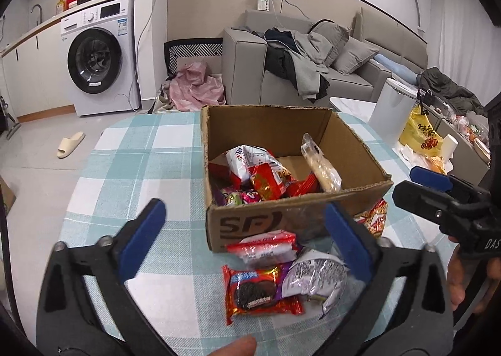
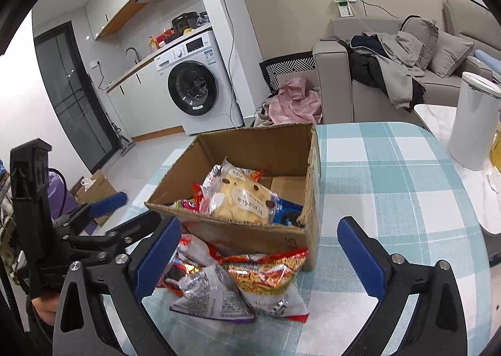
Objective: Organize snacks
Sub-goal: 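Move both open grippers back toward the remaining snack packs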
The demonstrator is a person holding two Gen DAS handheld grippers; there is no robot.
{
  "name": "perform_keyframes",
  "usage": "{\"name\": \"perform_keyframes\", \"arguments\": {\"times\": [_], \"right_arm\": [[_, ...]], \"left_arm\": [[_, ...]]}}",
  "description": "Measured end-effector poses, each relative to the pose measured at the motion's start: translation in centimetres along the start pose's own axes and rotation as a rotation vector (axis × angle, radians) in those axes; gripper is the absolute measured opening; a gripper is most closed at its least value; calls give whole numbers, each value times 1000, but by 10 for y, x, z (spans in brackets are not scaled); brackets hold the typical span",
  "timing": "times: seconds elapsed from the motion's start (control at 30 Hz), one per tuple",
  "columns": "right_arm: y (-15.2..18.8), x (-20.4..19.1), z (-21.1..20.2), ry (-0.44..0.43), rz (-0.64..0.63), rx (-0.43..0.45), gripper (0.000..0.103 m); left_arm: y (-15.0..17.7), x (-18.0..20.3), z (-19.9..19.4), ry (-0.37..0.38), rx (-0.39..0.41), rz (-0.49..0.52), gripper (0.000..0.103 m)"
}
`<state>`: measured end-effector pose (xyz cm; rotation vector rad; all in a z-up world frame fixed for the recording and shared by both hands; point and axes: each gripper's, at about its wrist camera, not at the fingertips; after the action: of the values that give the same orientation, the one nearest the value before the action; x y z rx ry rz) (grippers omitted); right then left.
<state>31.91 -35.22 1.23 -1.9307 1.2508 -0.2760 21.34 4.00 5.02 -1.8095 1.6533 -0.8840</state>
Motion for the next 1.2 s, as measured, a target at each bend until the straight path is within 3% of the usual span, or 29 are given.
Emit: {"name": "perform_keyframes", "arguments": {"times": [0.57,1.2], "right_arm": [[30,-8,-9,36,-43,-14,103],[56,0,14,74,-38,-104,103]], "left_arm": [[44,-3,-36,-15,4,17,102],[67,-10,-12,-34,-55,-1,102]]}}
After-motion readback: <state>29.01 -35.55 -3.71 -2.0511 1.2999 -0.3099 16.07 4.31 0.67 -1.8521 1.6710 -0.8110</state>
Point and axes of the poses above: each gripper's, at about its wrist camera, not at the fingertips, and z roughly the way its jaws point, x to its right, y to its underside, and after that the axes turned 3 degrees about -x, right-handed
